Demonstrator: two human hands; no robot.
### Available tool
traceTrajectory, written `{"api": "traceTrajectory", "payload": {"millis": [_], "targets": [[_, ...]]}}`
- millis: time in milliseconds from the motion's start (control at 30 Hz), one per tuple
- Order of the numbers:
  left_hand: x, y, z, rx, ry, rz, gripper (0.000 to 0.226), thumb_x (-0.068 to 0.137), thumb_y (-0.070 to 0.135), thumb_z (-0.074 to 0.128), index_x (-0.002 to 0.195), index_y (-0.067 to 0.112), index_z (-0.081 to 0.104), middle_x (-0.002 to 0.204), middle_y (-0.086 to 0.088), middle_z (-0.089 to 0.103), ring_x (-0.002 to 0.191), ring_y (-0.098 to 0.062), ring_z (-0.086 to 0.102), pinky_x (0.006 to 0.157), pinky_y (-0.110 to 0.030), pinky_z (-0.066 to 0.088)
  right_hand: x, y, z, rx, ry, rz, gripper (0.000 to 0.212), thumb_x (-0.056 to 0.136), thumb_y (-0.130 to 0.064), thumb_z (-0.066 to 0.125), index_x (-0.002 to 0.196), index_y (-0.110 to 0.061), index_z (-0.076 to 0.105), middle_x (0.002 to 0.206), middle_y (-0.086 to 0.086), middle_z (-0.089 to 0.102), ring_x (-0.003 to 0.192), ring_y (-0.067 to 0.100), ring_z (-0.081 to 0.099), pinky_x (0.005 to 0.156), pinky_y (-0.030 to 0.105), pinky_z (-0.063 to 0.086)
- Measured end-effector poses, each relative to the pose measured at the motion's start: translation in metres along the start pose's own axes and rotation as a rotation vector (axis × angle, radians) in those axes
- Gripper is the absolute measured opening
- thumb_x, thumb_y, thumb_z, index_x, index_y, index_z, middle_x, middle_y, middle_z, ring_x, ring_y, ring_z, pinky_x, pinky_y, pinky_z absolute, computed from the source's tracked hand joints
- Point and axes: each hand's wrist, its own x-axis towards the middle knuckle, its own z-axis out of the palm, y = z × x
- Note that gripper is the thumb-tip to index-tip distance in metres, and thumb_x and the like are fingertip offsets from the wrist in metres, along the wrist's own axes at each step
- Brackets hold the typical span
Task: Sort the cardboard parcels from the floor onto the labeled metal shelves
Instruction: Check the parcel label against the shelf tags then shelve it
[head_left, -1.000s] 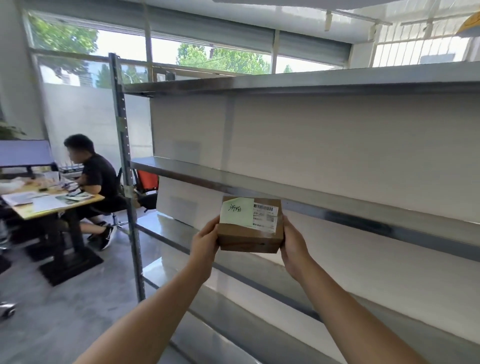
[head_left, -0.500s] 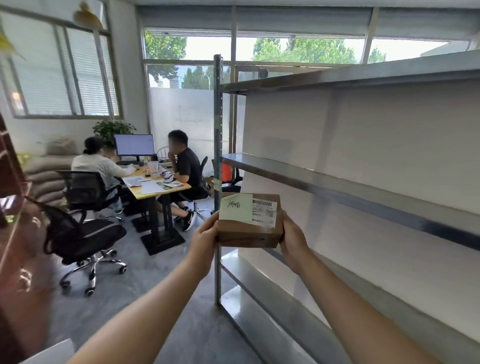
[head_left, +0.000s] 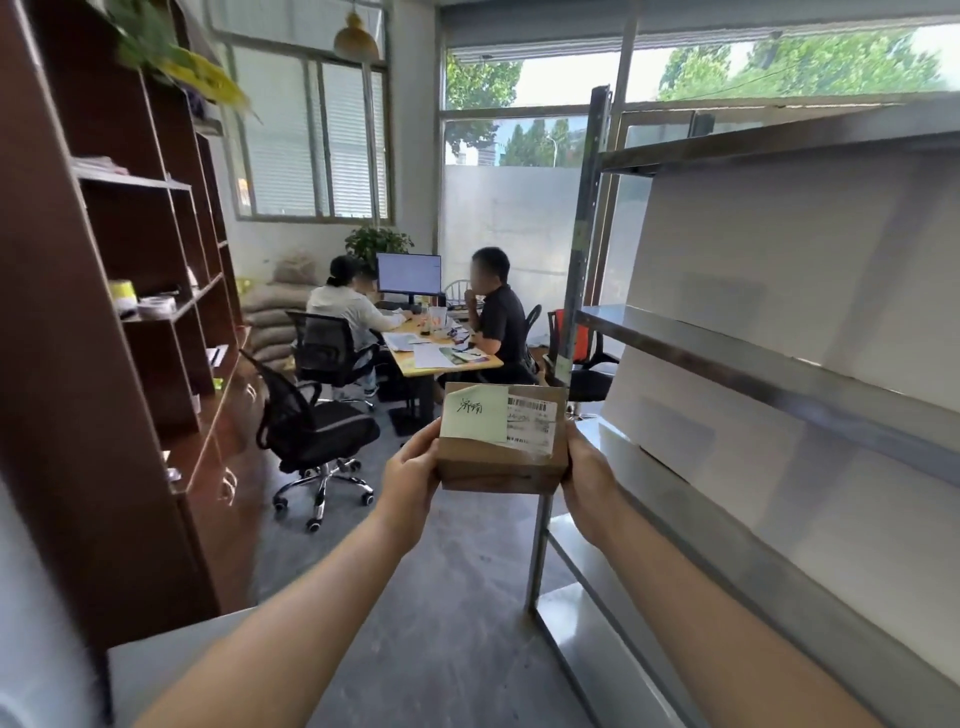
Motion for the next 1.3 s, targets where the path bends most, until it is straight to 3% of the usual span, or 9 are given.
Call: {"api": "traceTrajectory", "payload": {"millis": [67,233,367,467,633,767,867,1067,1300], "targets": [[0.009,0.001,-0.007,-0.001,0.022,0.015,0.037,0.100,0.006,0.051,0.132,0.018,0.065,0.125,-0.006,0.072,0.117,-0.023,0.065,0.087,-0.029,0.050,0.020,0.005,0.006,0.021,-0.048,0.023,0.046,0.103,-0.048,0.039,0.125,-0.020,0.069,0.120,0.005,0.073,0.112,0.020,0.069,0.105,0.042,0.049],[0.044,0.000,-0.013,-0.002,0.125,0.035,0.041,0.098,-0.001,0.048,0.132,0.014,0.064,0.124,-0.009,0.072,0.121,-0.029,0.063,0.097,-0.038,0.050,0.062,0.009,0.017,0.118,-0.097,0.020,0.040,0.106,-0.034,0.037,0.129,-0.015,0.063,0.120,0.008,0.072,0.106,0.018,0.070,0.083,0.029,0.055],[0.070,-0.001,0.003,0.009,0.155,0.066,0.040,0.098,0.000,0.049,0.132,0.015,0.064,0.120,-0.007,0.074,0.109,-0.022,0.068,0.080,-0.028,0.055,0.106,0.008,0.009,0.107,-0.129,0.041,0.042,0.107,-0.035,0.033,0.134,-0.018,0.060,0.124,0.006,0.071,0.114,0.021,0.067,0.099,0.039,0.052],[0.094,-0.007,0.014,0.002,0.190,0.076,0.042,0.097,-0.002,0.048,0.132,0.015,0.064,0.120,-0.007,0.074,0.111,-0.024,0.067,0.082,-0.030,0.052,0.138,0.006,0.001,0.098,-0.142,0.053,0.041,0.106,-0.038,0.036,0.131,-0.019,0.062,0.124,0.007,0.071,0.112,0.022,0.068,0.102,0.042,0.051],[0.123,-0.021,0.023,0.005,0.237,0.086,0.041,0.098,0.001,0.049,0.133,0.017,0.064,0.121,-0.007,0.074,0.111,-0.024,0.067,0.081,-0.029,0.052,0.178,0.007,-0.011,0.132,-0.181,0.079,0.040,0.105,-0.039,0.039,0.126,-0.018,0.065,0.119,0.007,0.073,0.107,0.022,0.070,0.088,0.035,0.056],[0.141,-0.030,0.025,0.007,0.262,0.087,0.040,0.099,0.001,0.048,0.133,0.016,0.063,0.120,-0.006,0.074,0.112,-0.021,0.069,0.083,-0.028,0.055,0.204,0.014,-0.014,0.163,-0.216,0.089,0.037,0.106,-0.037,0.037,0.122,-0.022,0.066,0.114,0.004,0.075,0.098,0.018,0.072,0.066,0.030,0.060],[0.152,-0.035,0.020,-0.001,0.278,0.078,0.040,0.099,0.000,0.049,0.134,0.014,0.062,0.120,-0.007,0.074,0.112,-0.021,0.070,0.081,-0.025,0.056,0.218,0.024,-0.010,0.193,-0.222,0.101,0.035,0.106,-0.033,0.038,0.129,-0.022,0.064,0.121,0.007,0.072,0.103,0.020,0.070,0.081,0.037,0.058],[0.186,-0.034,0.001,-0.007,0.309,0.087,0.038,0.100,0.002,0.050,0.133,0.015,0.063,0.122,-0.010,0.073,0.118,-0.028,0.066,0.092,-0.035,0.052,0.252,0.031,0.011,0.169,-0.231,0.126,0.038,0.106,-0.036,0.036,0.136,-0.028,0.059,0.118,0.001,0.074,0.107,0.021,0.070,0.091,0.045,0.057],[0.225,-0.032,-0.018,-0.007,0.280,0.068,0.038,0.100,0.003,0.050,0.134,0.014,0.062,0.121,-0.008,0.073,0.111,-0.022,0.068,0.078,-0.025,0.055,0.284,0.032,0.031,0.228,-0.213,0.125,0.037,0.107,-0.030,0.037,0.137,-0.022,0.058,0.125,0.008,0.070,0.110,0.024,0.068,0.098,0.044,0.053]]}}
